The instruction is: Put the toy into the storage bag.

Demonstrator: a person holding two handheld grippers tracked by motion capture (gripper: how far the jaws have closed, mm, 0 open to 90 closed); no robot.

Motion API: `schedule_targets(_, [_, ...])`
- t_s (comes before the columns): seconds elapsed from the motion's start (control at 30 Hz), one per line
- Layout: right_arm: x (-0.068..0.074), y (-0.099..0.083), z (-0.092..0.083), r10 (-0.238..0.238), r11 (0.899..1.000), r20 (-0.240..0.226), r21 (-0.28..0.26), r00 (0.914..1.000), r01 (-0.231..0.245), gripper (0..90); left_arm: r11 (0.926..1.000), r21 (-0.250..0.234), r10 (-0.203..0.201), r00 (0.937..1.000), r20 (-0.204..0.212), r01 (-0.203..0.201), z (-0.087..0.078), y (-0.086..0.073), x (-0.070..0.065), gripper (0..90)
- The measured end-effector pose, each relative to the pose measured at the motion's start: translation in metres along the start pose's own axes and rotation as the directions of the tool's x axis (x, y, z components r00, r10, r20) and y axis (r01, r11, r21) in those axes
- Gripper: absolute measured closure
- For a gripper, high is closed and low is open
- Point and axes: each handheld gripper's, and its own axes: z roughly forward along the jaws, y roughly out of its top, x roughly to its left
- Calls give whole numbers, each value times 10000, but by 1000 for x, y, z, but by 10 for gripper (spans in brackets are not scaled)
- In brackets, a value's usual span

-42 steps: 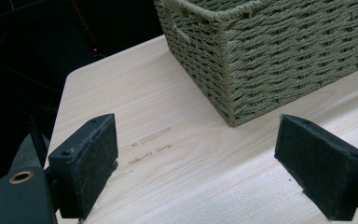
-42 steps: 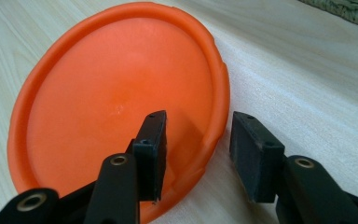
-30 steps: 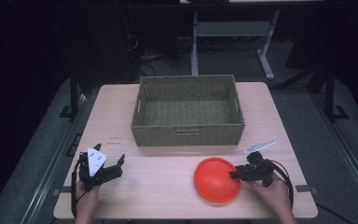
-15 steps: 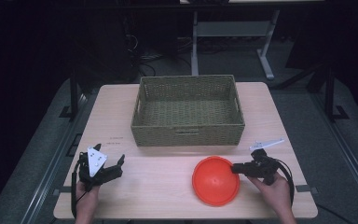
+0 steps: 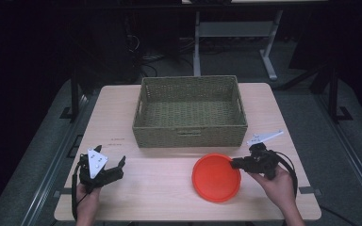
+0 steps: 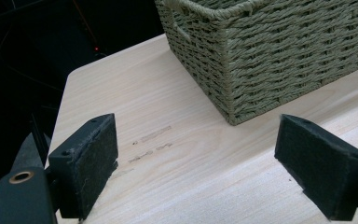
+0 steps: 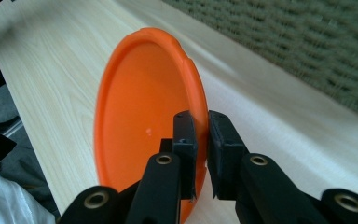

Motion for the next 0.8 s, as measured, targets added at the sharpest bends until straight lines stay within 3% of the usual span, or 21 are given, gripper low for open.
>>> schedule_targets(0.43, [15,42,-22,-725,9973,106,-77,9973,726,821,10000,-18,-17,10000,-3,17,-1,0,0,127])
schedule_targets(0.8, [22,82,-33,-1050,9945,-258,-96,9941,1048,821,10000,-28,-19,10000,12,19,0,1,0,127])
